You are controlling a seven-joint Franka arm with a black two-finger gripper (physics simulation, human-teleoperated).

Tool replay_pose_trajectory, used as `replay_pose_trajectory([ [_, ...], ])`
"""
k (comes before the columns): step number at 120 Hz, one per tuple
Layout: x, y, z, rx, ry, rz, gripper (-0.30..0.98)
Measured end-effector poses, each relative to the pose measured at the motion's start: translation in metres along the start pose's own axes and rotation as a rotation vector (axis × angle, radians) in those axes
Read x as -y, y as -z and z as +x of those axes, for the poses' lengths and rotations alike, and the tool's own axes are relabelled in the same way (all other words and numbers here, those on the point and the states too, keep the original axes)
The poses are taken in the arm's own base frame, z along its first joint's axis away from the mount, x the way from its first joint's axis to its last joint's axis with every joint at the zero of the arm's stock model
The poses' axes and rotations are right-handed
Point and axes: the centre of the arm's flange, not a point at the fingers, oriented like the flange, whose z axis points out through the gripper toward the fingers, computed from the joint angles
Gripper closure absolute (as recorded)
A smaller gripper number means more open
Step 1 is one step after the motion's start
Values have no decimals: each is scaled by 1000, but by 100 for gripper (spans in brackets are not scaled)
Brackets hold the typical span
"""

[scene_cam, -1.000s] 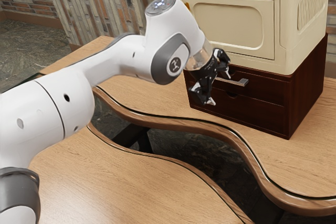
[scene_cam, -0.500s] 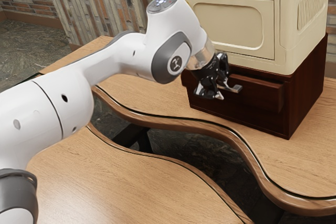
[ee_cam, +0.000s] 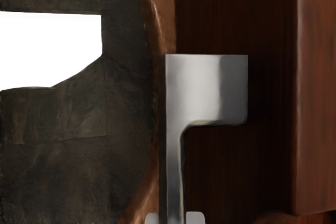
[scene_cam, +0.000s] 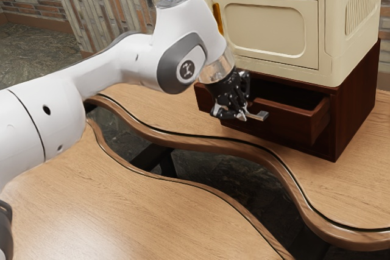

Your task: Pull the drawer handle with one arm to open the drawer

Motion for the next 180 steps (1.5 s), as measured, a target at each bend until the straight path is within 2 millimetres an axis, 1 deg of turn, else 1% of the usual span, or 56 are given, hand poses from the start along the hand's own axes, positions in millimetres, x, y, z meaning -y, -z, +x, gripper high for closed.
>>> replay_pose_trajectory([
  [16,13,7,0,5,2,18,78],
  [32,26,10,0,9,5,36,79],
  [78,64,33,0,26,13,41,79],
  [93,74,36,0,30,16,37,79],
  [122,81,38,0,33,20,29,79],
  [137,89,40,0,37,22,28,79],
  [162,93,41,0,38,28,25,78],
  [172,96,46,0,39,30,18,75],
  [180,100,58,1,43,32,2,72],
])
